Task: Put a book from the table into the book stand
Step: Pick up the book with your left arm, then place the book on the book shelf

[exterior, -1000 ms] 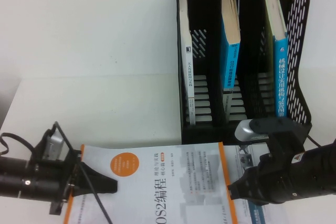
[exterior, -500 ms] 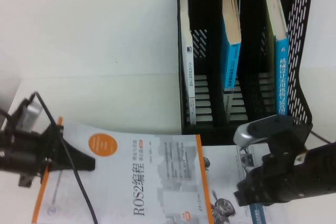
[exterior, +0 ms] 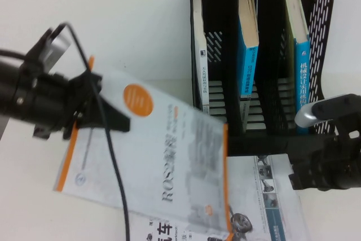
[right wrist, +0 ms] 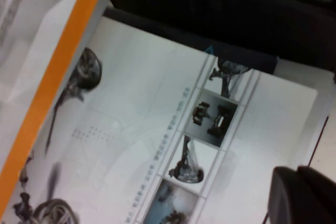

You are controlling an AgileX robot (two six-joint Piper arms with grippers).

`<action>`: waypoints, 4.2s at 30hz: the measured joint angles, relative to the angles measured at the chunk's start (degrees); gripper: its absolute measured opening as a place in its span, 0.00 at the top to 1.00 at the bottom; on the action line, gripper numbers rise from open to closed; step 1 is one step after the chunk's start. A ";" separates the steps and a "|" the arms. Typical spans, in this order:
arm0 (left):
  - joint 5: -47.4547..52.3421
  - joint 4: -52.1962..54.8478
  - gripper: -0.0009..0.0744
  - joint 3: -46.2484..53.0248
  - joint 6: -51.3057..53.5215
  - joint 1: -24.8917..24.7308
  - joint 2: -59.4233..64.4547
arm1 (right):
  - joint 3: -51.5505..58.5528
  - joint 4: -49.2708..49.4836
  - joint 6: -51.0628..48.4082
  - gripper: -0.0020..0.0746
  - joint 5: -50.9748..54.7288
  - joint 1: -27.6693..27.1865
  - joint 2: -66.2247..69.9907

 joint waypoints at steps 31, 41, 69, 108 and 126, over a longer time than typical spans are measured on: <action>4.22 11.89 0.83 -45.90 -24.91 -11.37 10.14 | 0.24 -0.03 0.00 0.97 -6.95 -1.04 -17.49; 4.22 19.99 0.83 -53.42 -27.60 -11.37 13.79 | 0.60 -0.12 0.00 0.97 -6.51 -1.04 -17.73; 4.22 41.27 0.84 -55.03 -37.08 -26.22 22.56 | 0.60 -0.12 0.00 0.97 -6.51 -1.04 -17.76; 4.22 55.08 0.85 -74.33 -28.19 -27.20 34.58 | 0.60 0.45 0.00 0.97 0.32 -1.04 -17.76; 4.22 52.26 0.85 -74.33 -28.08 -27.20 34.96 | 0.60 0.45 0.00 0.97 -0.03 -1.04 -17.76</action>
